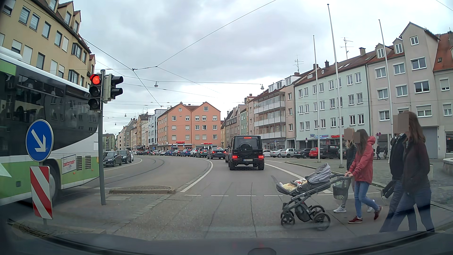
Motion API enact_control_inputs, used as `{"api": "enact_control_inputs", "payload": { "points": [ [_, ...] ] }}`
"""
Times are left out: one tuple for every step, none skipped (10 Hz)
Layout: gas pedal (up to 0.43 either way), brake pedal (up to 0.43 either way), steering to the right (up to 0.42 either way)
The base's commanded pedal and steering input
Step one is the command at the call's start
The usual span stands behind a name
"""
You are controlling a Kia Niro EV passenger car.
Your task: Follow the waypoints while adhering to traffic rules and regulations
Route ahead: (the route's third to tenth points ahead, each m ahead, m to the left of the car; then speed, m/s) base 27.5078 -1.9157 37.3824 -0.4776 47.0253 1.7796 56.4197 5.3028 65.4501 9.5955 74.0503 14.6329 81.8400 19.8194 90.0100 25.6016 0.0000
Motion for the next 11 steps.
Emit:
{"api": "enact_control_inputs", "payload": {
  "points": [
    [0.0, 0.207, 0.02],
    [0.0, 0.207, 0.02],
    [0.0, 0.207, 0.02],
    [0.0, 0.207, 0.02],
    [0.0, 0.207, 0.02],
    [0.0, 0.207, 0.02],
    [0.0, 0.207, 0.02],
    [0.0, 0.207, 0.02],
    [0.0, 0.207, 0.02],
    [0.0, 0.207, 0.02],
    [0.0, 0.207, 0.02]
  ]
}}
